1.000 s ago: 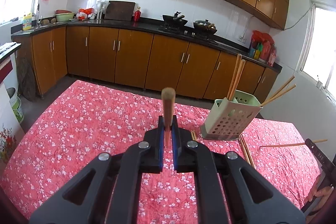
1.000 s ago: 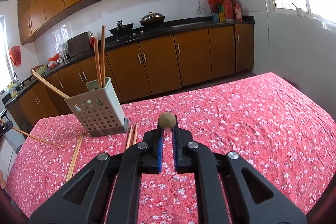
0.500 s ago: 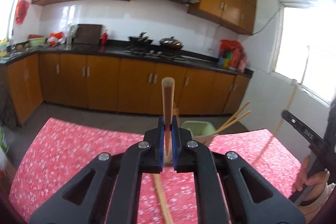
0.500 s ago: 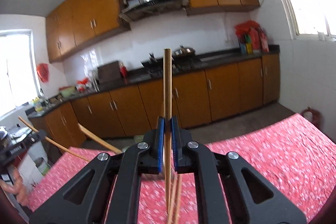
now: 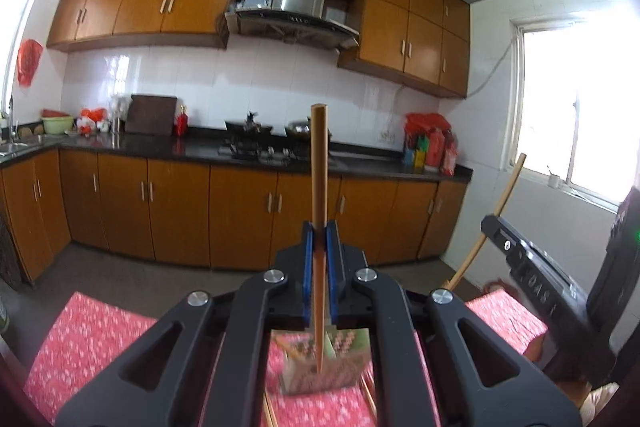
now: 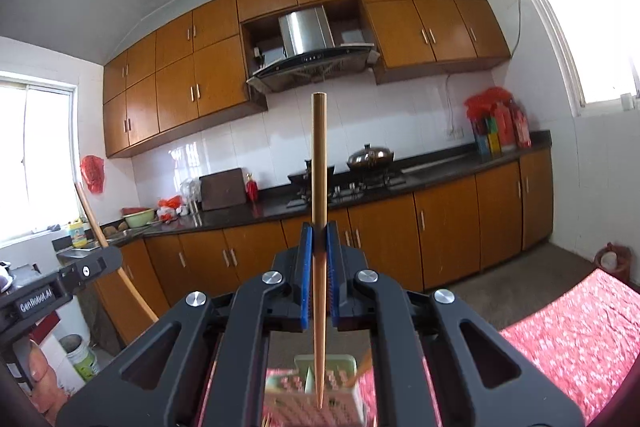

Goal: Organize utensils
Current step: 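Lower the chopsticks into the holder and open both grippers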

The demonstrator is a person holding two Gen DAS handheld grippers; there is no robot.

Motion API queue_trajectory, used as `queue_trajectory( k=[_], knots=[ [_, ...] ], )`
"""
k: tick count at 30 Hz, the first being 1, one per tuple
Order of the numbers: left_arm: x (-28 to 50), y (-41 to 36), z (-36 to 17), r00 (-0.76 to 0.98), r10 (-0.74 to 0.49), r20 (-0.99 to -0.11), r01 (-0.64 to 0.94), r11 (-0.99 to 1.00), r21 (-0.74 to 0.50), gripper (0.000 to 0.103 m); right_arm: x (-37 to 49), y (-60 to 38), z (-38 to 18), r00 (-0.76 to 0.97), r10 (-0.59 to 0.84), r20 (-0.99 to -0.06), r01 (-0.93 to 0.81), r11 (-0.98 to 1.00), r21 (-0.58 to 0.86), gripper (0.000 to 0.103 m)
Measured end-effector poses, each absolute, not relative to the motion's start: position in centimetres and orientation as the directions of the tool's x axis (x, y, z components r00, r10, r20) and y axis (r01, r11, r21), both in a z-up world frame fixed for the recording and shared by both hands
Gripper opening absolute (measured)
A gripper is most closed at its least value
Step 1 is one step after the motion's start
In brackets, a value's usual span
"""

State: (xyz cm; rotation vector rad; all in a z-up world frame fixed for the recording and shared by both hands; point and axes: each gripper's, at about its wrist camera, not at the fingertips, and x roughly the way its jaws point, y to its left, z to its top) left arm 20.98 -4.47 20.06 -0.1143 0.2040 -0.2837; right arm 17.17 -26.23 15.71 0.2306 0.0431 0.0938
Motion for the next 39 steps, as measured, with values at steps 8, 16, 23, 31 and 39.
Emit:
queue_trajectory(
  k=[8, 16, 23, 31, 39],
  knots=[
    [25.5, -5.5, 18.0, 0.959, -0.241, -0.150, 0.221, 0.965, -0.140, 0.008, 21.5, -25.6, 13.2, 0.997, 0.064, -0.051, -0.050, 0.970, 0.238, 0.008],
    [28.5, -5.6, 14.1, 0.929, -0.271, -0.252, 0.230, 0.956, -0.179, 0.008, 23.0, -25.4, 10.2, 0.987, 0.074, -0.141, -0.040, 0.971, 0.235, 0.008],
    [28.0, -5.0, 13.5, 0.928, -0.257, -0.270, 0.213, 0.960, -0.180, 0.011, 21.8, -25.5, 10.6, 0.984, 0.073, -0.162, -0.034, 0.972, 0.232, 0.028],
    [24.5, -3.3, 14.7, 0.943, -0.221, -0.247, 0.177, 0.966, -0.189, 0.015, 18.2, -26.2, 12.1, 0.986, 0.058, -0.159, -0.023, 0.977, 0.211, 0.028],
    [19.0, -0.5, 12.3, 0.937, -0.172, -0.303, 0.128, 0.979, -0.159, 0.019, 14.0, -28.6, 8.4, 0.953, 0.045, -0.301, 0.021, 0.977, 0.211, 0.028]
  ],
)
